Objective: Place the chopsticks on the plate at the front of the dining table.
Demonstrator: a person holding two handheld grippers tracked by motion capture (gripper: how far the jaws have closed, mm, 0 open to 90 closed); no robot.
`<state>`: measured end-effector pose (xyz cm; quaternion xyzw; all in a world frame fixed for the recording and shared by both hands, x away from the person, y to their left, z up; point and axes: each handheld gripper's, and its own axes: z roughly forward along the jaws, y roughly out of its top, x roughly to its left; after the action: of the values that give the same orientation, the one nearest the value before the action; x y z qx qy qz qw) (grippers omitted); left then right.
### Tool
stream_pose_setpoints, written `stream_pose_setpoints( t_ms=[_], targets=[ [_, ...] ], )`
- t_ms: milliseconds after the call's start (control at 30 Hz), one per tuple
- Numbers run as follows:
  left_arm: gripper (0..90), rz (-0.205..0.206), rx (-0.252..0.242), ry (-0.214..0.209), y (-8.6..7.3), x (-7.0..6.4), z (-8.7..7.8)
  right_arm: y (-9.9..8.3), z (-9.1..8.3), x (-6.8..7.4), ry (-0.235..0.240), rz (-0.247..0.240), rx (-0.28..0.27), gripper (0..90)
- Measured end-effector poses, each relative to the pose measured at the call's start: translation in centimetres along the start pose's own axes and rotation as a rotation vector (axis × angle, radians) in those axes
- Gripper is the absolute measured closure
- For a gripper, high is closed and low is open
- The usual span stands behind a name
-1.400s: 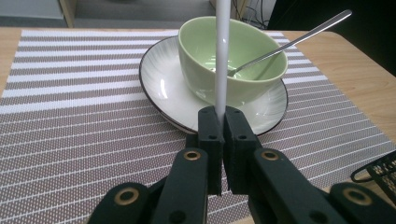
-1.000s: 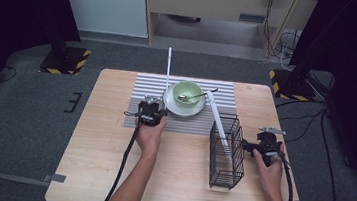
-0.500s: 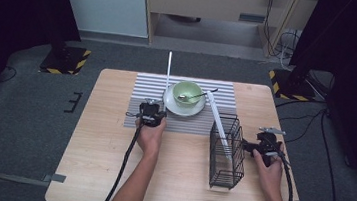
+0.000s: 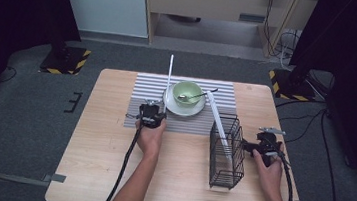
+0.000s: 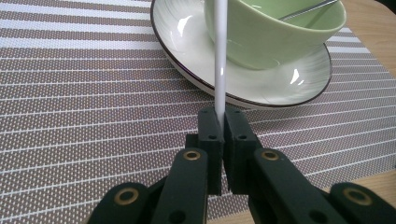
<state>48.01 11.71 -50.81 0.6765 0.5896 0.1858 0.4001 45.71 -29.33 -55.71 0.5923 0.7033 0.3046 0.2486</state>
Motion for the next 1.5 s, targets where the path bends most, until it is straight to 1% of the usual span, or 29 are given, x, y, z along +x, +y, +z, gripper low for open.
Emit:
stream_pose_setpoints(
  t_ms=[567, 800, 1100, 1267, 1500],
  targets=[
    [86.6, -0.004, -0.016, -0.001, 0.2, -0.3, -0.7, 0.0, 0.0, 0.0, -0.002, 0.001, 0.000, 1.2],
    [86.6, -0.009, -0.013, 0.008, 0.2, 0.0, -0.8, 0.0, 0.0, 0.1, -0.003, 0.002, 0.000, 1.0],
    [86.6, -0.010, -0.013, 0.013, 0.2, 0.1, -1.0, 0.0, 0.0, 0.1, -0.002, 0.002, 0.000, 1.0],
    [86.5, -0.020, -0.014, 0.011, 0.2, 0.2, -1.0, 0.0, 0.0, 0.1, -0.003, 0.003, 0.001, 1.0],
    [86.5, -0.023, -0.012, 0.012, 0.1, 0.3, -1.1, 0.0, 0.0, 0.1, -0.003, 0.003, 0.001, 1.0]
  ],
)
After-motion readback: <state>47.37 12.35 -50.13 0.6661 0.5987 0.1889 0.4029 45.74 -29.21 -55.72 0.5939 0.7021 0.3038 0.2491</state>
